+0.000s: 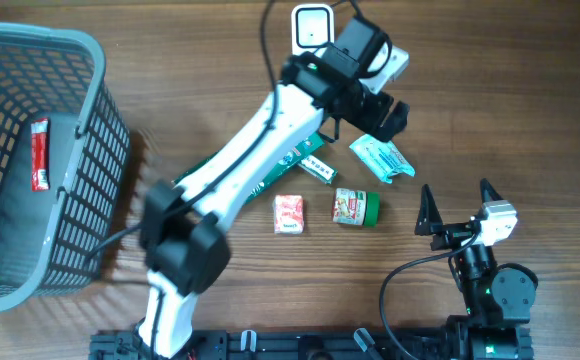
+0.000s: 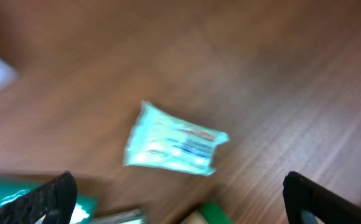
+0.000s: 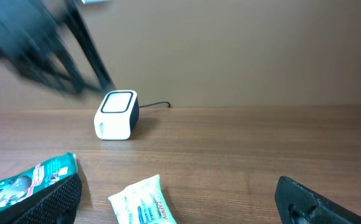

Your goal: Scan the item barcode

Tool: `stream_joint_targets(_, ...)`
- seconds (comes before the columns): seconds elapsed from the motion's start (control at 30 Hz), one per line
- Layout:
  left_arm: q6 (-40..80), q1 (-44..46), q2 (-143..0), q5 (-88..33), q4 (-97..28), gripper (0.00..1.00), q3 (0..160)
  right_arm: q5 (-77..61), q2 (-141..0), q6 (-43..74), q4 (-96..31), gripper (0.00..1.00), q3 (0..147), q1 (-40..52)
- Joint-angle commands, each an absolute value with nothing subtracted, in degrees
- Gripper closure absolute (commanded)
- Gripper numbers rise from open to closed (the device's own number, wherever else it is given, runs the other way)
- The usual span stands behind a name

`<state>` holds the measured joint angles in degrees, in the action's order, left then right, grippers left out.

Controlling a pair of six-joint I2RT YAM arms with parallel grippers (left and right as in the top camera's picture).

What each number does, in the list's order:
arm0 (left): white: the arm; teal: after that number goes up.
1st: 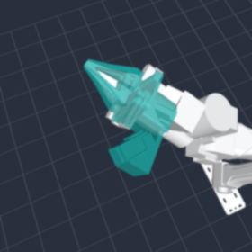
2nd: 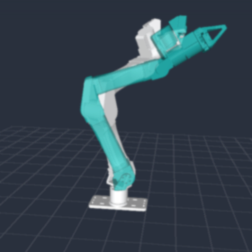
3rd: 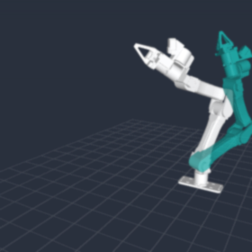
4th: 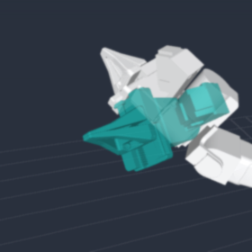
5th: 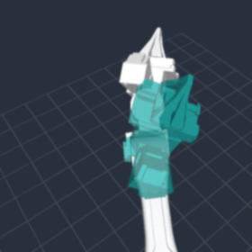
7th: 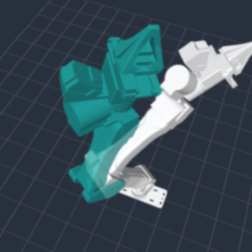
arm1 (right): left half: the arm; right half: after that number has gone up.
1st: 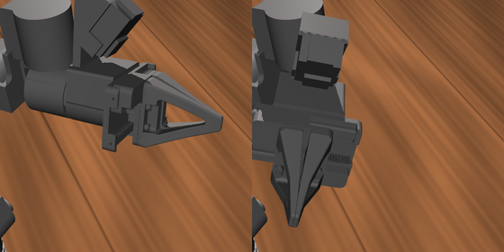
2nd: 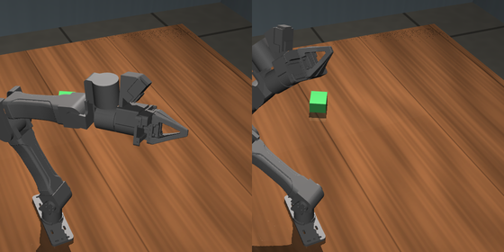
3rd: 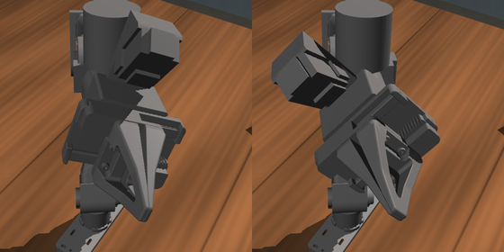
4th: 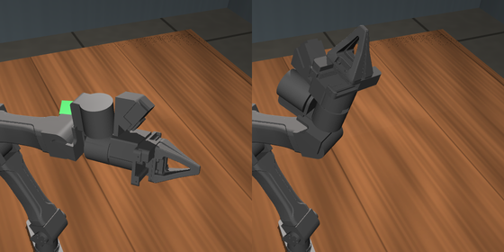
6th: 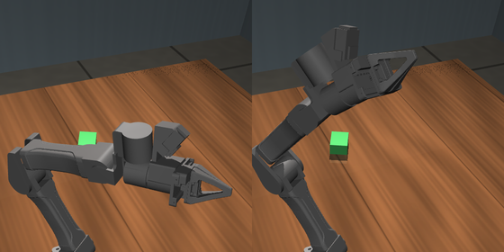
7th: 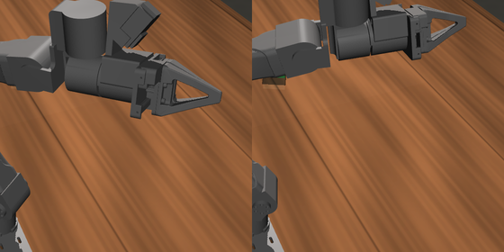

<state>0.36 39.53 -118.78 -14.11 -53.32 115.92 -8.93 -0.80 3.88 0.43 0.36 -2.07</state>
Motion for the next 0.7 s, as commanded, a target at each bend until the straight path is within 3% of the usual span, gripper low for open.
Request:
stream_joint_targets(0.0,4.56,38.35,-107.35,7.33,-58.46,0.0,117.45,-8.8,-0.58,4.51,0.62,0.0,0.3,-2.15)
stream_joint_targets(0.1,21.52,33.21,-97.54,29.06,-63.0,0.0,117.45,-8.8,-0.6,4.51,0.62,0.0,0.3,-2.15)
stream_joint_targets(0.27,38.17,11.6,-84.9,31.59,-70.41,0.0,117.45,-8.8,-0.6,4.51,0.62,0.0,0.3,-2.15)
stream_joint_targets(0.5,38.15,-15.16,-84.62,28.93,-70.32,0.0,108.79,-8.8,-0.6,4.51,0.62,0.0,0.3,-2.15)
stream_joint_targets(0.6,33.8,-22.28,-84.71,28.32,-57.23,0.0,91.83,-8.8,-0.6,4.51,0.62,0.0,0.3,-2.15)
stream_joint_targets(0.67,23.81,-25.52,-84.73,24.01,-45.19,0.0,81.52,-8.8,-0.6,4.51,0.62,0.0,0.3,-2.15)
